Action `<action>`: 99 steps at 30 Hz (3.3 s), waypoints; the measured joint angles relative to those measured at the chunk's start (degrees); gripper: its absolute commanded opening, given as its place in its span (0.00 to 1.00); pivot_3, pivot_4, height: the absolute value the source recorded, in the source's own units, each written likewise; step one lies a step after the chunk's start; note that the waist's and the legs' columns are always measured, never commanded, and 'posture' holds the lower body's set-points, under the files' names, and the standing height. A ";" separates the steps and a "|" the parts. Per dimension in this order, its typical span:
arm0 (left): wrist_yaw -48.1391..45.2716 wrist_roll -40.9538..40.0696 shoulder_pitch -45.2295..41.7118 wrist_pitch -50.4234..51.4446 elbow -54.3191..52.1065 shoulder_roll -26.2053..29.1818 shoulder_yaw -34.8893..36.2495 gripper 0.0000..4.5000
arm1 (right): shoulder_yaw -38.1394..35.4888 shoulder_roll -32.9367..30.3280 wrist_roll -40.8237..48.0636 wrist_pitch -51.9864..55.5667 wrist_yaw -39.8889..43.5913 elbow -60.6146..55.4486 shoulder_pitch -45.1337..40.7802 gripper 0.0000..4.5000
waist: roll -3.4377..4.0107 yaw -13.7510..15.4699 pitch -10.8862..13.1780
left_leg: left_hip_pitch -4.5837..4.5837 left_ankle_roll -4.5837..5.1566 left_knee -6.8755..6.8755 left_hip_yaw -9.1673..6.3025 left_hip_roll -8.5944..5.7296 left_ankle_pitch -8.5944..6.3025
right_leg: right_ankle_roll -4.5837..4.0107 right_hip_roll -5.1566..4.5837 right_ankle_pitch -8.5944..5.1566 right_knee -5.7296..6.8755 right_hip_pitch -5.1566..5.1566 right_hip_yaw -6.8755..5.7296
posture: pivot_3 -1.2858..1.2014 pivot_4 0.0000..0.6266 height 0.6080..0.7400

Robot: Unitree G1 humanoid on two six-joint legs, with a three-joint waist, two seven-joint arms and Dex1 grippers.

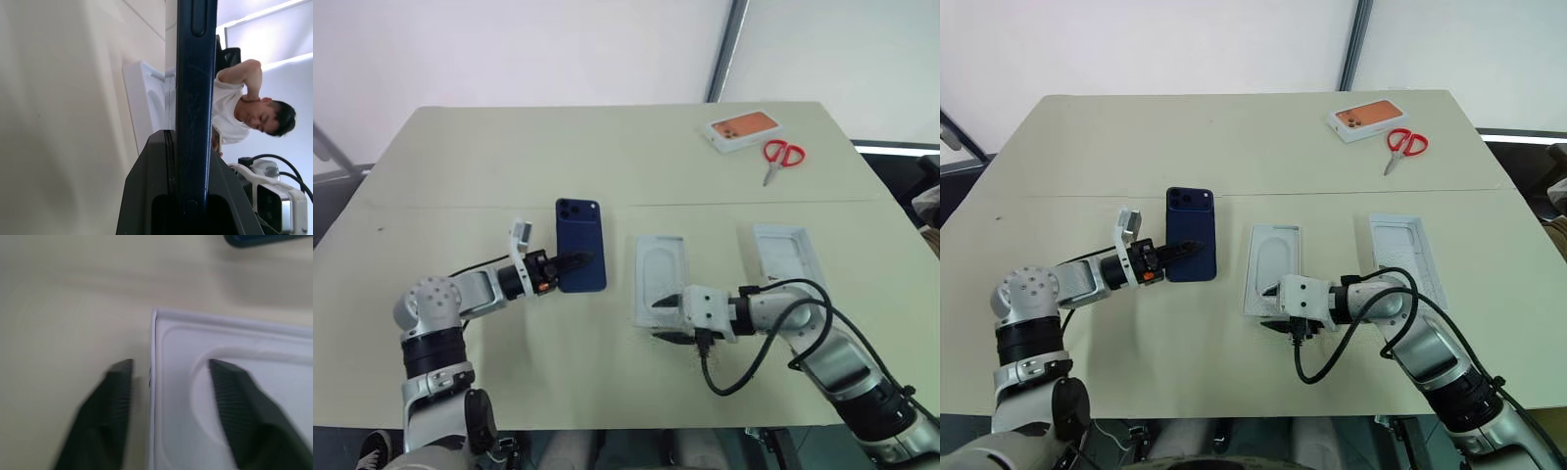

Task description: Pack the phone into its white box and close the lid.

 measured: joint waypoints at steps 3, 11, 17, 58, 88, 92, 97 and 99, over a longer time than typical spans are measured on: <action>0.65 -0.84 -0.13 0.02 -0.01 -0.07 0.10 0.00 | 0.00 -0.19 -0.46 -0.68 0.00 0.11 0.33 0.35 | 0.00 0.01 0.00 | 0.01 0.00 0.01 -0.01 0.00 0.00 | 0.00 0.00 0.00 0.00 0.03 0.00 | 0.52 0.24 1.00; 1.59 -1.12 -0.27 0.02 -0.07 0.00 -0.01 0.00 | 0.00 -0.20 -0.54 -0.40 -0.03 0.08 0.42 0.35 | 0.00 0.02 0.00 | 0.01 0.00 0.01 -0.01 0.00 0.00 | 0.00 0.00 0.00 0.00 0.03 -0.01 | 0.52 0.24 1.00; 1.88 -1.19 -0.28 0.02 -0.07 -0.05 -0.69 0.00 | 0.00 0.36 -0.43 1.75 -0.08 -1.17 0.35 0.22 | -0.01 0.02 0.00 | 0.01 0.00 0.01 -0.02 0.00 0.00 | 0.00 0.01 0.00 0.00 0.04 -0.02 | 0.52 0.24 1.00; 10.21 -4.97 2.21 3.10 -1.69 -8.54 -1.22 0.00 | -10.62 3.99 12.17 16.07 -3.12 -3.01 -5.44 0.87 | -0.04 -0.08 0.01 | 0.00 -0.01 0.01 0.02 0.00 0.01 | -0.01 0.01 0.01 0.04 -0.02 0.03 | 0.52 0.24 1.00; 10.56 -6.77 1.26 8.28 -8.60 -5.73 -7.50 0.80 | -6.41 5.60 8.39 9.60 -7.57 1.78 -5.89 0.87 | -0.02 -0.13 -0.01 | 0.04 -0.04 0.05 0.08 0.03 0.03 | -0.01 0.04 0.01 0.09 0.00 0.10 | 0.52 0.24 1.00; 10.53 -7.16 1.31 8.79 -9.48 -4.65 -8.37 0.80 | -6.05 6.06 7.92 9.15 -7.86 2.57 -5.91 0.87 | -0.02 -0.05 -0.01 | 0.03 -0.04 0.07 0.09 0.02 0.03 | -0.01 0.04 0.01 0.09 0.00 0.10 | 0.52 0.24 1.00; 10.54 -7.16 1.07 8.69 -9.55 -3.82 -7.88 0.80 | -6.05 6.05 7.82 8.44 -7.87 2.90 -5.91 0.87 | -0.02 -0.05 -0.01 | 0.03 -0.04 0.07 0.09 0.02 0.03 | -0.01 0.04 0.01 0.09 0.00 0.10 | 0.52 0.24 1.00; 10.58 -7.14 0.73 8.71 -9.55 -3.54 -8.01 0.80 | -6.01 6.05 7.62 8.32 -7.86 2.95 -5.91 0.87 | -0.02 -0.05 -0.01 | 0.03 -0.03 0.06 0.09 0.03 0.03 | -0.01 0.04 0.01 0.09 -0.01 0.10 | 0.52 0.24 1.00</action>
